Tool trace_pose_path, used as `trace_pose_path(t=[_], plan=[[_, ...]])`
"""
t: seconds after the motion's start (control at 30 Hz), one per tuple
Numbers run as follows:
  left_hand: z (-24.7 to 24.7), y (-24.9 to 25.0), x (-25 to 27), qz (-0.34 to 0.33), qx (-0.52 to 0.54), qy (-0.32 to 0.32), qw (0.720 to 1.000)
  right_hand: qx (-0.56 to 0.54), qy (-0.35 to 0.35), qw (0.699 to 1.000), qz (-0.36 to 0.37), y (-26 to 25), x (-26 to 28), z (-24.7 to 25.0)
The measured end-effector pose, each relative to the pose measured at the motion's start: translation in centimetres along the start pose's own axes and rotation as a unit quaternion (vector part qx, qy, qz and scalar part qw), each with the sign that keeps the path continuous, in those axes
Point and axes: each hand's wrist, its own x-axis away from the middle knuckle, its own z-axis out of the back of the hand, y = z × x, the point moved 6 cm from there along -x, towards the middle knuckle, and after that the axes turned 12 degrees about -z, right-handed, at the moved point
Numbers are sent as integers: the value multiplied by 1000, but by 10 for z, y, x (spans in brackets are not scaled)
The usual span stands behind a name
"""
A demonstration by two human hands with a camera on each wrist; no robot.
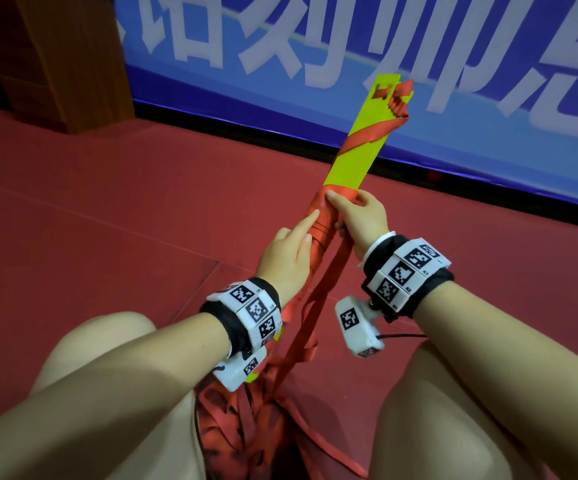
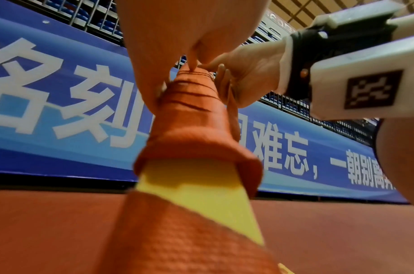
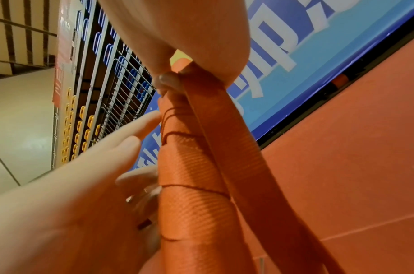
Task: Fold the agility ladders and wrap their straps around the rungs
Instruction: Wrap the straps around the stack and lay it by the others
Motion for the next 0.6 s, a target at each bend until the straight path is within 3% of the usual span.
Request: trace_pose_path(t=[0.07,0.2,0.33,0.47,0.6], plan=[[3,3,1,-7,46,4,999,-17,-14,1000,5,-3,3,2],[12,1,-2,81,182,24,980,-38,-77,996,21,-11,12,4],[6,8,3,131,342,-56,929,-56,-173,983,29,-18,24,-1],[5,13,9,121,361,-61,923,-73,-250,965,20,-26,33,-8],[8,7,11,98,282,-35,954,-24,-241,970,32,-31,31,-4]])
